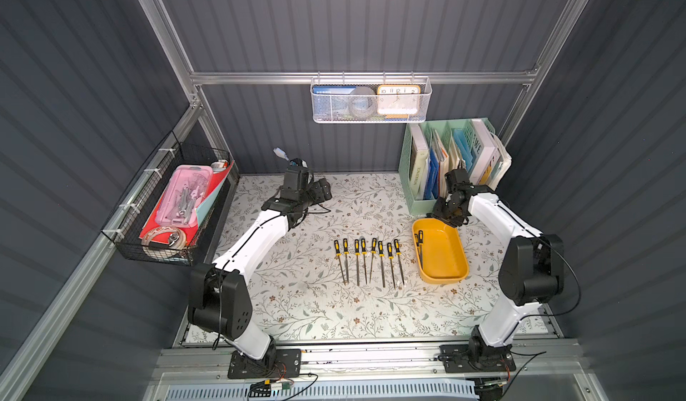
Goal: Take the file tool out of the storage box
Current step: Pick up the file tool from the storage box.
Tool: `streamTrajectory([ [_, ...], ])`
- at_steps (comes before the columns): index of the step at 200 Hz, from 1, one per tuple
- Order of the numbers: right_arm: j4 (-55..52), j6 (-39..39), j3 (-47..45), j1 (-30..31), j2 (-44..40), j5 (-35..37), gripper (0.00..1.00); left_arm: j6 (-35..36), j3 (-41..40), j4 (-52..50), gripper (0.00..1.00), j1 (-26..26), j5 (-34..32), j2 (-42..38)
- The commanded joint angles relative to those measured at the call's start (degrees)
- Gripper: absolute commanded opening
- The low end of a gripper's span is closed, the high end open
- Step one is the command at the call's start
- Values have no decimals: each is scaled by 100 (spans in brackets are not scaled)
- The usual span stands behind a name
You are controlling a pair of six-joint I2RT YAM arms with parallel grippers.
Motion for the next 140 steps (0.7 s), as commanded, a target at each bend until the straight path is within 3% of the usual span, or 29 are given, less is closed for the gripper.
streamTrajectory([
  [1, -633, -596, 289, 14, 339, -459, 46, -12, -75, 96, 88, 4, 100, 10],
  [51, -348, -749, 254, 123, 702, -872, 47, -62, -100, 19, 88, 10, 122, -32],
  [140, -318, -894, 221, 392, 1247, -478, 45, -118, -118, -96, 88, 17, -23, -89],
])
